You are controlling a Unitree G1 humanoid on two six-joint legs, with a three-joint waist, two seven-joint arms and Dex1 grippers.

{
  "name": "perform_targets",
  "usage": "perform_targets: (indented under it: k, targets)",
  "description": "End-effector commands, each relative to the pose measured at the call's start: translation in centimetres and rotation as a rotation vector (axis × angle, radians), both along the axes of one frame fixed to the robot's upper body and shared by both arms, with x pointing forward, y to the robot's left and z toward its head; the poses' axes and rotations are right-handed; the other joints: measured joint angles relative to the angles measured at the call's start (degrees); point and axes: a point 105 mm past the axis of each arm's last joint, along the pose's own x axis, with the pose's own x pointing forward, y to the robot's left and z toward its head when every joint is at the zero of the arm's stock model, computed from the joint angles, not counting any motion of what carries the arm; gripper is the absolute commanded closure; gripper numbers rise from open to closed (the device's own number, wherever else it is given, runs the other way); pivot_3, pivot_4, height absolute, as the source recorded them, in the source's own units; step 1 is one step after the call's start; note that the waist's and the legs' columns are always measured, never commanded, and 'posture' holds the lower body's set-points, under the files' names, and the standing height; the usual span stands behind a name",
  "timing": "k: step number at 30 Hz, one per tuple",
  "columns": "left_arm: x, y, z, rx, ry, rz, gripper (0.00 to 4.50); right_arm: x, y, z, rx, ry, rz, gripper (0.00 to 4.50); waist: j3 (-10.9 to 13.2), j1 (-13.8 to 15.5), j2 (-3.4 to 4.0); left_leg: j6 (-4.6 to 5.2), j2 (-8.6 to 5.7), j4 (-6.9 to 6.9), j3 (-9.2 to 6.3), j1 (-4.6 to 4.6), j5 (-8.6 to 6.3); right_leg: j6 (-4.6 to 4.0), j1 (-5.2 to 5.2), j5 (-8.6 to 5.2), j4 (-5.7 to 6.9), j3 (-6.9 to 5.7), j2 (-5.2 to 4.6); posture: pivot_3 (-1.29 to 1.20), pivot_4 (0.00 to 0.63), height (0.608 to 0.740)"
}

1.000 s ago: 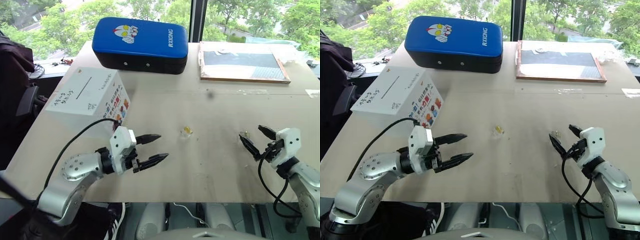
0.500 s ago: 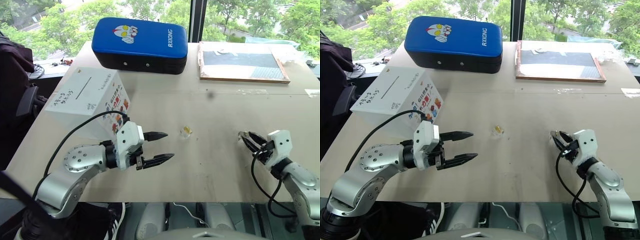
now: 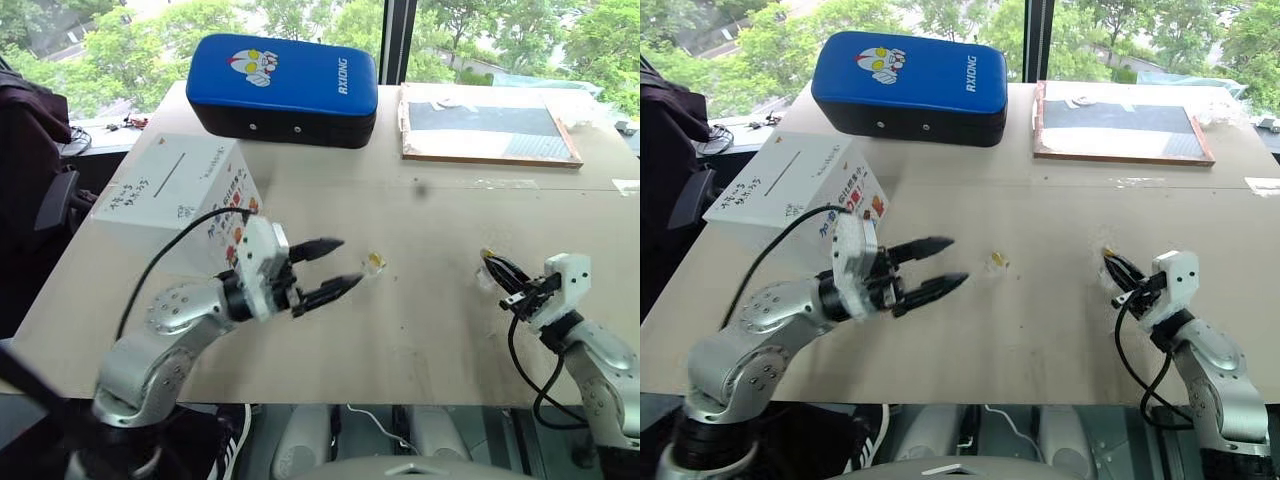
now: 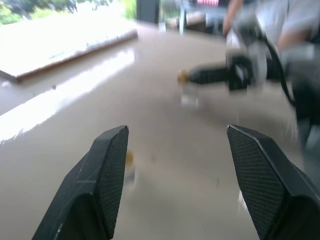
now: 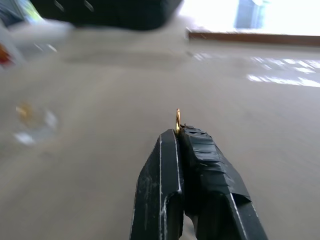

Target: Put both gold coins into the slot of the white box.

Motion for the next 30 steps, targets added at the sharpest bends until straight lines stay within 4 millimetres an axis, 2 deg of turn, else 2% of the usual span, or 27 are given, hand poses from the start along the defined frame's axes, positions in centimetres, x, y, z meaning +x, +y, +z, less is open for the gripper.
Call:
perform_targets:
  k: [1, 5, 10, 13, 16, 30]
  targets:
    - [0.5, -0.2, 1.2, -0.141, 0.069, 0.038, 1.31, -1.0, 2.6, 3.2, 0.156, -0.016, 0.143, 4.41, 0.0, -0.03, -0.02, 0.0, 0.01, 0.0, -0.04, 0.0, 0.0, 0.0, 0.01, 0.0, 0.01, -0.01, 0.01, 0.0, 0.15, 0.74]
    - [0.6, -2.2, 3.0, -0.45, 0.218, -0.067, 1.31, -2.9, 7.2, 6.4, 0.365, 0.052, 0.394, 4.41, 0.02, 0.06, -0.06, 0.0, 0.01, 0.03, -0.1, 0.0, 0.0, -0.02, 0.03, 0.0, 0.06, -0.04, 0.01, 0.0, 0.15, 0.74]
    - [-0.5, -3.5, 3.7, -0.567, 0.306, -0.214, 1.31, -3.7, 9.4, 8.3, 0.436, 0.097, 0.495, 4.41, 0.03, 0.04, -0.08, 0.0, -0.07, 0.06, -0.1, 0.0, 0.0, -0.01, 0.06, 0.0, 0.04, -0.03, 0.07, 0.0, 0.15, 0.74]
    - [-1.0, -4.0, 3.4, -0.568, 0.337, -0.251, 2.09, -4.0, 10.2, 8.9, 0.455, 0.099, 0.521, 4.5, 0.03, 0.04, -0.08, 0.0, -0.1, 0.06, -0.09, -0.01, 0.0, -0.02, 0.06, -0.01, 0.02, -0.04, 0.09, 0.0, 0.15, 0.74]
    - [-1.0, -4.2, 3.3, -0.563, 0.348, -0.262, 3.26, -4.3, 10.9, 9.5, 0.485, 0.101, 0.557, 4.5, 0.03, 0.04, -0.08, 0.0, -0.12, 0.06, -0.06, 0.0, 0.0, -0.01, 0.06, -0.01, 0.01, -0.06, 0.1, 0.0, 0.15, 0.74]
    - [-0.7, -3.7, 3.1, -0.583, 0.351, -0.251, 3.26, -5.7, 11.8, 10.4, 0.523, 0.112, 0.654, 4.5, 0.03, 0.05, -0.08, 0.01, -0.12, 0.05, -0.07, 0.0, 0.0, -0.02, 0.06, -0.02, -0.02, -0.08, 0.13, 0.0, 0.15, 0.74]
